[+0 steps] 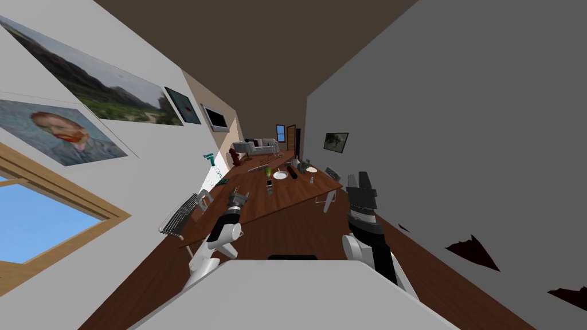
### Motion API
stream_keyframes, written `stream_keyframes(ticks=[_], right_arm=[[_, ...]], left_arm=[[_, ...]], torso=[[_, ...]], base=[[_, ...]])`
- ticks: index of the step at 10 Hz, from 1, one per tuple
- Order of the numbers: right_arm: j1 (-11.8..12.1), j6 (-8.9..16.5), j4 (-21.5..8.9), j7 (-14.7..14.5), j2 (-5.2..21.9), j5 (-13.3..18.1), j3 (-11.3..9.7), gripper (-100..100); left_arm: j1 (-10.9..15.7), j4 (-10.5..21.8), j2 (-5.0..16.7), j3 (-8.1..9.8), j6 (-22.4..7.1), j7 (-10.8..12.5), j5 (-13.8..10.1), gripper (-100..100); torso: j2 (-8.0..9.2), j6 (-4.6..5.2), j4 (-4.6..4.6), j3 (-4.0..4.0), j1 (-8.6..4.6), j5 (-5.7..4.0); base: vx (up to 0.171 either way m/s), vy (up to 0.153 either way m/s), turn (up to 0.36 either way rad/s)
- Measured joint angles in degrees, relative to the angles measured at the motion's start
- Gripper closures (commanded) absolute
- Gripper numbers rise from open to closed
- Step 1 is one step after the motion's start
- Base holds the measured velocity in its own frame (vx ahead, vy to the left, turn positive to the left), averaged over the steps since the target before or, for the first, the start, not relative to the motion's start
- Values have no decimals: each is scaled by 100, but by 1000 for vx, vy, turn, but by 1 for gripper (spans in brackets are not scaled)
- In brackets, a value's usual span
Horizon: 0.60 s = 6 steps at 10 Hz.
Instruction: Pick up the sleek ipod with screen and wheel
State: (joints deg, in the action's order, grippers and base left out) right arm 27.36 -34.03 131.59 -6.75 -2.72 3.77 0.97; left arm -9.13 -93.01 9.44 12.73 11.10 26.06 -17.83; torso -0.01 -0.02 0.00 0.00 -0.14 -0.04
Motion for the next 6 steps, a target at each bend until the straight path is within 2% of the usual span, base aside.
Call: stream_keyframes(ticks=[6], right_arm=[[0,0,0,0,0,0,0,0]], left_arm=[[412,1028,-22,288,-287,467,-297,-100]], torso=[[-2,-1,-1,-1,2,0]], base=[[13,-46,-49]])
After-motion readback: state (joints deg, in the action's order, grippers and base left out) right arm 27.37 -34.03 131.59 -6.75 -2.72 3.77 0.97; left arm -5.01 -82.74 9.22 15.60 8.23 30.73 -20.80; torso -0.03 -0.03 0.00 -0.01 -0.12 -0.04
